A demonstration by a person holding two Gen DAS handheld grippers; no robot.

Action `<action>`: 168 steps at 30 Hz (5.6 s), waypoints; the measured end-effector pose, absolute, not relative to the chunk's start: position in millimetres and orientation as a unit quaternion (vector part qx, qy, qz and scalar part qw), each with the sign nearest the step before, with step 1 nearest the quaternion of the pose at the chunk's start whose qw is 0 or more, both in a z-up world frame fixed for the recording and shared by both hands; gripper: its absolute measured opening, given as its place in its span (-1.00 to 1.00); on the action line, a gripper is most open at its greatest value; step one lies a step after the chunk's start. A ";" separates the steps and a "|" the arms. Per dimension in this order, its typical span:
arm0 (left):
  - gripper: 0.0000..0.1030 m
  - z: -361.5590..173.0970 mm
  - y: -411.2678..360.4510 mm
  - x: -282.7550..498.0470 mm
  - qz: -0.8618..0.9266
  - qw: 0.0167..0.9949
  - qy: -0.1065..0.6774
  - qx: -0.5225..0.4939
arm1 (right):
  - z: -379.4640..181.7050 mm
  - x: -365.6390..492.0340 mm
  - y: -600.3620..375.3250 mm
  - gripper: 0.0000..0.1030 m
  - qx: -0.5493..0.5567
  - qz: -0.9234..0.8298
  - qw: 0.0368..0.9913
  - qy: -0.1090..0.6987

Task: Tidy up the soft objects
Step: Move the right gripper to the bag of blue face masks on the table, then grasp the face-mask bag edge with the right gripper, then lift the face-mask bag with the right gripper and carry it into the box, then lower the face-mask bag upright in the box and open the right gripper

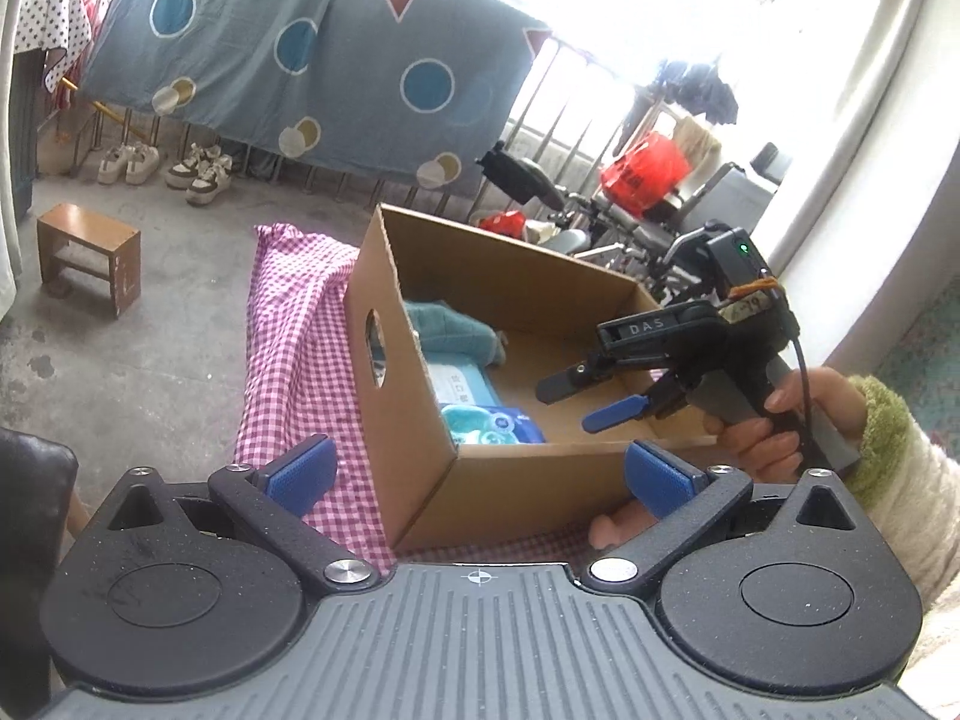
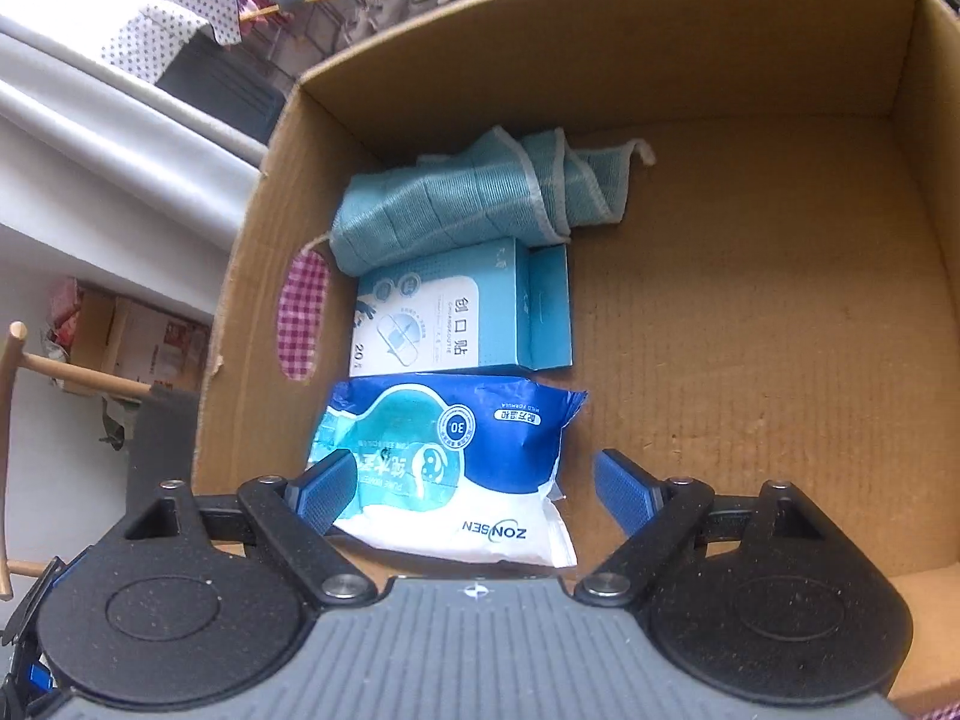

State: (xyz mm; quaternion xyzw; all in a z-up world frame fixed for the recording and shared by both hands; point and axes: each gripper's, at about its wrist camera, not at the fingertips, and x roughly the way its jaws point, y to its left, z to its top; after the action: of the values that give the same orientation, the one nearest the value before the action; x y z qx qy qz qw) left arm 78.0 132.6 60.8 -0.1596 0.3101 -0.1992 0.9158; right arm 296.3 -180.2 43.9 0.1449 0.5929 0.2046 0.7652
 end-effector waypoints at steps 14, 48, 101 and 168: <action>0.99 44.4 118.6 34.4 -0.191 0.885 0.387 -0.175 | 110.4 148.1 -212.4 0.72 0.202 0.310 0.818 0.441; 0.63 -58.8 124.7 61.1 -0.168 0.825 0.481 -0.243 | -13.7 167.1 -90.5 0.30 0.043 0.307 0.755 0.578; -0.74 -71.8 186.7 45.7 -0.136 0.849 0.445 -0.252 | -30.2 141.2 -102.4 -0.24 0.159 0.333 0.725 0.582; -0.49 -38.0 -137.0 352.4 -0.209 0.792 0.559 -0.133 | 69.8 311.3 -354.4 -0.54 0.051 0.170 0.889 0.422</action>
State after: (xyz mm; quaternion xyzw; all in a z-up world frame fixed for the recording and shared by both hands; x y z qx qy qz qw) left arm 352.4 -137.0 -38.0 -0.1334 0.5585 -0.2091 0.7915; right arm 311.3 -354.4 69.8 0.0514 0.4216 0.1698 0.8892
